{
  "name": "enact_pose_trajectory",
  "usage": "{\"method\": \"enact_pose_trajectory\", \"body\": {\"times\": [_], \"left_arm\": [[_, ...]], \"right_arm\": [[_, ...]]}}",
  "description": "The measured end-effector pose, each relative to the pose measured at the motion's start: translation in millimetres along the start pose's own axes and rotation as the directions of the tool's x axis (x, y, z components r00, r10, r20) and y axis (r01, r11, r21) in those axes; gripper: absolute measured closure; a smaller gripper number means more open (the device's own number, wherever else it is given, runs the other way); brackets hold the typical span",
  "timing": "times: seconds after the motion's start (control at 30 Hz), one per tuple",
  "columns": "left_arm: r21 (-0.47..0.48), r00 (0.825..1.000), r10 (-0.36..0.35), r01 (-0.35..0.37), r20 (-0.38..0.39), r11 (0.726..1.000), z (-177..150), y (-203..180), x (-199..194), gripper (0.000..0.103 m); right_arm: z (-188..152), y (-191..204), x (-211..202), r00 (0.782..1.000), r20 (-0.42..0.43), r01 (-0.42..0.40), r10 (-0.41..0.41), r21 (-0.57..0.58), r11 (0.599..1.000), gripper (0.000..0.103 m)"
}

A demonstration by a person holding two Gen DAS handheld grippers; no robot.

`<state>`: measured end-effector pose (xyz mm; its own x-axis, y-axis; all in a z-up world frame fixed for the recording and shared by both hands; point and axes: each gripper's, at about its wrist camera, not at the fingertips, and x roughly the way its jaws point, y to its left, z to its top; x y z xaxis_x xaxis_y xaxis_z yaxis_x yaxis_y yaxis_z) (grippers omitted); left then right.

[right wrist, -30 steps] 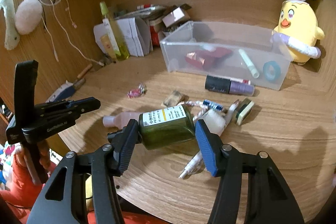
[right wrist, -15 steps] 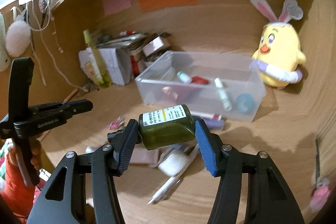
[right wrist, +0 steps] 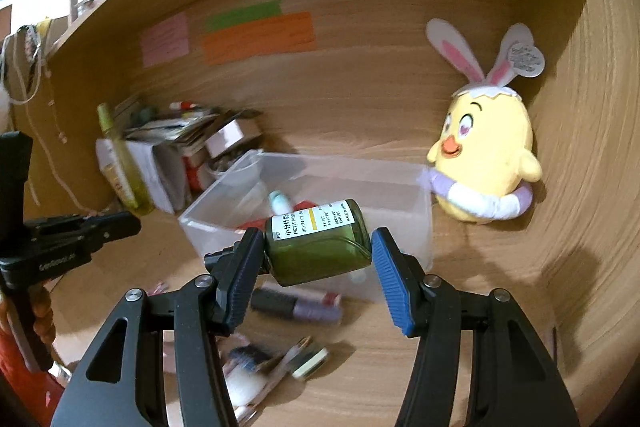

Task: Organize objects
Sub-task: 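Carry the brown item and dark green bottle into the clear box and release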

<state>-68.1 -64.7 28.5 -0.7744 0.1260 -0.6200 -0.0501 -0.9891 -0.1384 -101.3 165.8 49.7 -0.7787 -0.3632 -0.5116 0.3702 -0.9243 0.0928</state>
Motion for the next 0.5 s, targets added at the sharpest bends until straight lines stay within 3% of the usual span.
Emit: {"method": "enact_pose_trajectory", "body": {"times": [0.27,0.5], "left_arm": [[0.038,1.000,-0.015,0.015,-0.010,0.999,28,-14,24,0.090],[0.068,0.998,-0.045,0.048,-0.054,0.997,42,-29,52,0.090]], "right_arm": [[16,-24,23,1.000,-0.004,0.028,-0.027,0.021,0.999,0.051],[15,-44,55,0.997,-0.063,0.041,-0.038,0.048,0.998,0.051]]}}
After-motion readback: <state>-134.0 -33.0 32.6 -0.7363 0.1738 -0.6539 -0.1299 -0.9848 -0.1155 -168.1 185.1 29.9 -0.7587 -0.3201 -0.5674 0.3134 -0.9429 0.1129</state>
